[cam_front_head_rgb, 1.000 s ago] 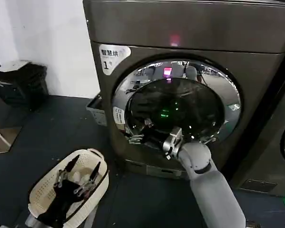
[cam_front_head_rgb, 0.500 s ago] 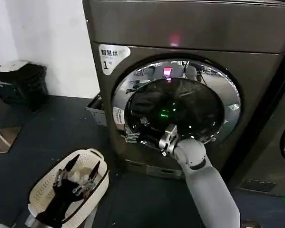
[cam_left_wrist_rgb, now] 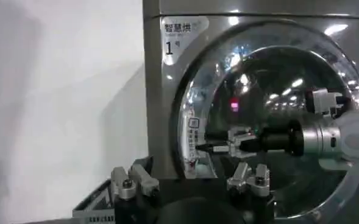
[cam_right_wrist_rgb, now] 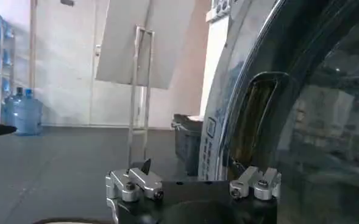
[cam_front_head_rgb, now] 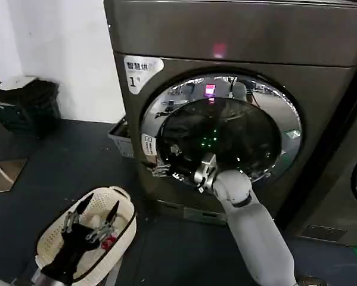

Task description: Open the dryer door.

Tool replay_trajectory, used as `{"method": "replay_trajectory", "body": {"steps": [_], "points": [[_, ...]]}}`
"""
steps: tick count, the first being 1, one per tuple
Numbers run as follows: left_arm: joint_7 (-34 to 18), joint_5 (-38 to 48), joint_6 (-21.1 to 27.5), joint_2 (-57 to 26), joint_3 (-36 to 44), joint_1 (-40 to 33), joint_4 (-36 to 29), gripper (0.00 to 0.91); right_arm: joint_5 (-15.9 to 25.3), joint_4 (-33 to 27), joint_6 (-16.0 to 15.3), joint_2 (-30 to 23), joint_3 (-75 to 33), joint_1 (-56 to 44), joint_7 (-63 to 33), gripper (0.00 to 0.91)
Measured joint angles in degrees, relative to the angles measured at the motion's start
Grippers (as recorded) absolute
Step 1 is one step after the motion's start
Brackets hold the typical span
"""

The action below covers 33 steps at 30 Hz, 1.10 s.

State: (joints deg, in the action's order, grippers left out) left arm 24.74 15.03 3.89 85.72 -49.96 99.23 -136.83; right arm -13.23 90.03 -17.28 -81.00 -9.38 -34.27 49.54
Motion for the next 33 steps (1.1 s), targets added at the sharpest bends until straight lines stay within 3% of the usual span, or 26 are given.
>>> {"method": "replay_trajectory", "body": {"steps": [22,33], "points": [[-0.8,7.9,3.0,-5.2,-9.4,-4.1,4.1,0.907,-3.6,3.1,-2.6,4.0,-3.3,-3.2,15.4,0.907],[-2.8,11.0,2.4,-12.2,-9.1,-8.5,7.8,0.907,-3.9,6.7,0.3,7.3,-5.2,-7.7,22.7,0.907]]}}
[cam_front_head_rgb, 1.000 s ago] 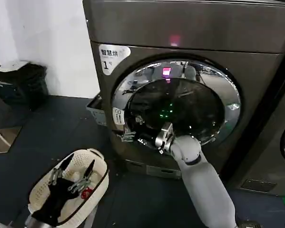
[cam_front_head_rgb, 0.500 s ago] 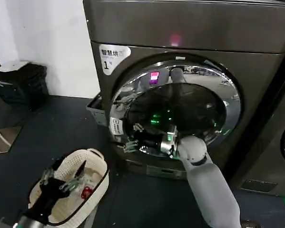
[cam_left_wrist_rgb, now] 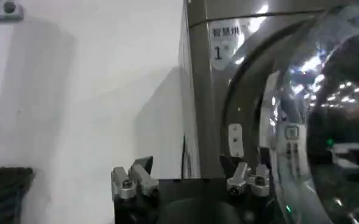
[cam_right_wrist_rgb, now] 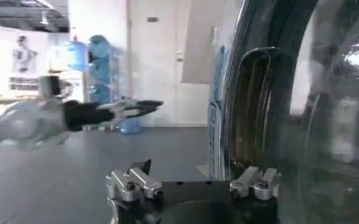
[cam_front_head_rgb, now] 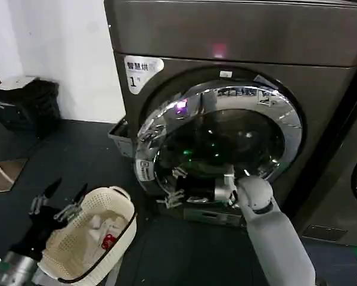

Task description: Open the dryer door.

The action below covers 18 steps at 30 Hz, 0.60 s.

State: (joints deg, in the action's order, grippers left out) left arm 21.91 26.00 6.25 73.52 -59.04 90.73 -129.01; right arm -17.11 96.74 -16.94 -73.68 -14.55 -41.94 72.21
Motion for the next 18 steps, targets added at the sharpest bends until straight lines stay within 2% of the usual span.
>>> {"method": "replay_trajectory", "body": {"steps": [18], "points": [[-1.4,9.1,0.2,-9.2,3.4,-6.3,5.8,0.907,-0.7,5.6,1.1,4.2,-2.8,-7.0,9.3,0.907]]}}
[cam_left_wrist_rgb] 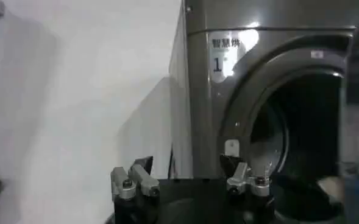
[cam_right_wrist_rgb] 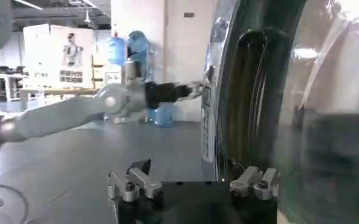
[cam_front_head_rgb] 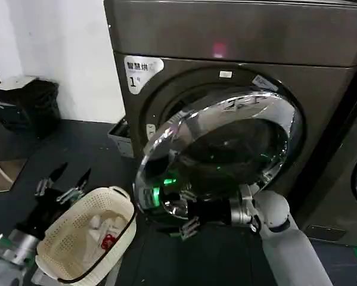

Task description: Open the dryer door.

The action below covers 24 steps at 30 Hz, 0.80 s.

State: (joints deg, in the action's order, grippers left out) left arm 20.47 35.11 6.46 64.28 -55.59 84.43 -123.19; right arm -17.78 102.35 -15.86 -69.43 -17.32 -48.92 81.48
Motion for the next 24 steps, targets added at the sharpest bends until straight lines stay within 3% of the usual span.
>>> {"method": "replay_trajectory", "body": {"steps": [24], "points": [[1.2,5.8,1.5,-9.5,10.0,-7.6,4.1,0.907,-4.6,6.5,5.8,6.7,-7.8,-10.5,2.4,0.907]]}}
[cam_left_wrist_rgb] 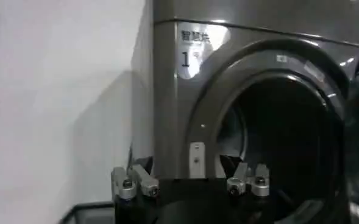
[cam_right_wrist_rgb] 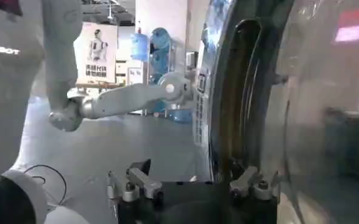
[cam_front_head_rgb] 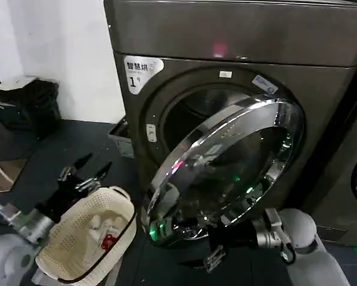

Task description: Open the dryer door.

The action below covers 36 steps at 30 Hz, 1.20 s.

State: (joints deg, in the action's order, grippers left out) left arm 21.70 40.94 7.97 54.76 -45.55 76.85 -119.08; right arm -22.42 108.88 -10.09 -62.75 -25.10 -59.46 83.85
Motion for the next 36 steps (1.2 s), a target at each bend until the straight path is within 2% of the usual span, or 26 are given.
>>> {"method": "replay_trajectory", "body": {"steps": [8,19,22,25,31,36], "points": [[0.6,-0.4,0.2,-0.8,6.1,-4.4,1.6,0.907,-0.5,1.2,0.7,0.5,-4.6,-4.3,0.0,0.907],[1.6,-0.7,1.5,-1.3,14.5,-10.4,3.0,0.907,0.0,-0.7,2.2,-2.8,-18.7,-10.1,0.0,0.907],[2.1,-1.4,1.8,-1.8,16.5,-11.8,3.1,0.907,2.0,-1.5,2.4,-4.1,-23.6,-11.3,-0.1,0.907],[2.2,-1.9,2.3,-1.9,18.6,-13.2,3.5,0.907,2.9,-2.4,2.2,-5.5,-28.5,-12.4,-0.1,0.907],[2.7,-3.2,2.7,-2.1,22.8,-15.7,3.8,0.907,1.8,-2.5,1.2,-8.6,-37.6,-14.3,-0.2,0.907],[3.3,-3.4,2.7,-2.6,26.0,-17.4,4.1,0.907,0.9,-2.0,0.8,-10.4,-44.7,-15.4,-4.5,0.907]]}}
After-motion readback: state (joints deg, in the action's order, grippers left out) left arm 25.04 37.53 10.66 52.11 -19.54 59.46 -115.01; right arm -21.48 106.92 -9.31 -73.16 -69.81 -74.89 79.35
